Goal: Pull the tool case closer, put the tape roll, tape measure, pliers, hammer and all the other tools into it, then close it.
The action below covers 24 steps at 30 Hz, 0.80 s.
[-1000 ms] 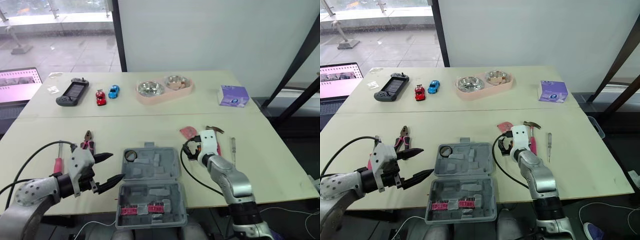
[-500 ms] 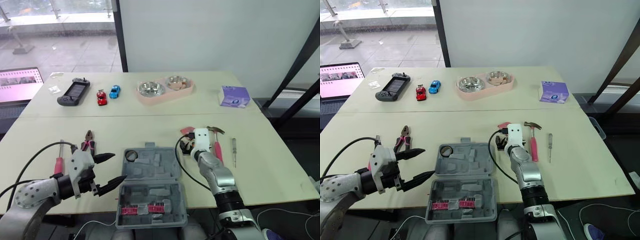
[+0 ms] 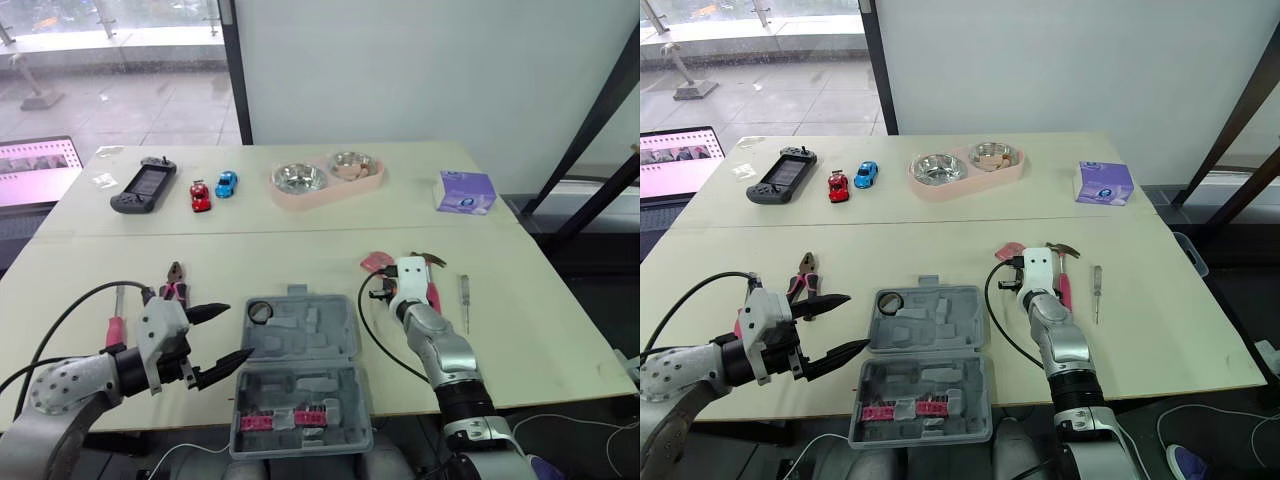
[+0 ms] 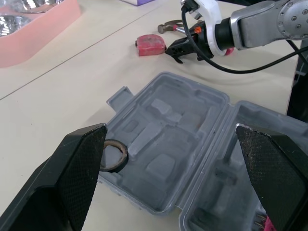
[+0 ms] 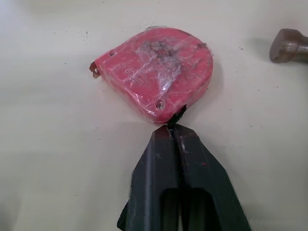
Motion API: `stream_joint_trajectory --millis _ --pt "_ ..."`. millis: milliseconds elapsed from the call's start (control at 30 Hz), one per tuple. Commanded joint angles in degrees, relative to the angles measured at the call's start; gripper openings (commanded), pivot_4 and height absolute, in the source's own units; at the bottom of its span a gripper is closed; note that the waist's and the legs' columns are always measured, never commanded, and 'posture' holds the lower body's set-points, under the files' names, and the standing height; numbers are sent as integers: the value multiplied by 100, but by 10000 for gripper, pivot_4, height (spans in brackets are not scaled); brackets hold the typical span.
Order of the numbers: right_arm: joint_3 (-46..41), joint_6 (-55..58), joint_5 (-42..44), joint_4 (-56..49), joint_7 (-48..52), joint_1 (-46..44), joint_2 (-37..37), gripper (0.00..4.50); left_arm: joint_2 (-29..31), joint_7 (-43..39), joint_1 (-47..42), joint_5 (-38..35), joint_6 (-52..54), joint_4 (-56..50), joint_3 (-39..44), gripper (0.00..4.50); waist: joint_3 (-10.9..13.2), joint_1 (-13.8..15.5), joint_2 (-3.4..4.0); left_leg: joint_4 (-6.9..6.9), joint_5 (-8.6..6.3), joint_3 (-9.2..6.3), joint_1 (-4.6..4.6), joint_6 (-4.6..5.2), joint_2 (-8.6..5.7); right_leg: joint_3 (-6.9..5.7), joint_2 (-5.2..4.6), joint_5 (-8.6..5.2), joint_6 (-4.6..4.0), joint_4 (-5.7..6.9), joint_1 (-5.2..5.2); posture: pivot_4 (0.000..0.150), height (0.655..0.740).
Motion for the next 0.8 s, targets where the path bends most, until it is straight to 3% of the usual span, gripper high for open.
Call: stream_joint_trajectory --millis 33,233,600,800 --pt "131 23 27 -91 292 78 -14 578 19 -16 -7 5 -122 -58 -7 45000 0 0 0 0 0 0 0 0 0 0 0 0 0 0 0 1500 7387" --pt "471 122 -74 -362 811 254 -188 578 20 -9 -61 14 -115 -8 -67 45000 0 -1 0 -2 0 0 0 0 0 0 0 0 0 0 -1 1500 7387" --pt "570 534 -85 -1153 878 771 -241 578 49 -49 -117 6 -111 29 -152 45000 0 19 0 -5 -1 0 -1 -1 0 0 0 -1 1 0 -3 1500 7387" --pt "635 878 75 -2568 1181 1985 -498 578 36 -96 -166 67 -145 60 -340 45000 -1 38 -2 -8 -2 -2 -5 -2 0 -1 0 -7 7 -2 -5 1500 7387"
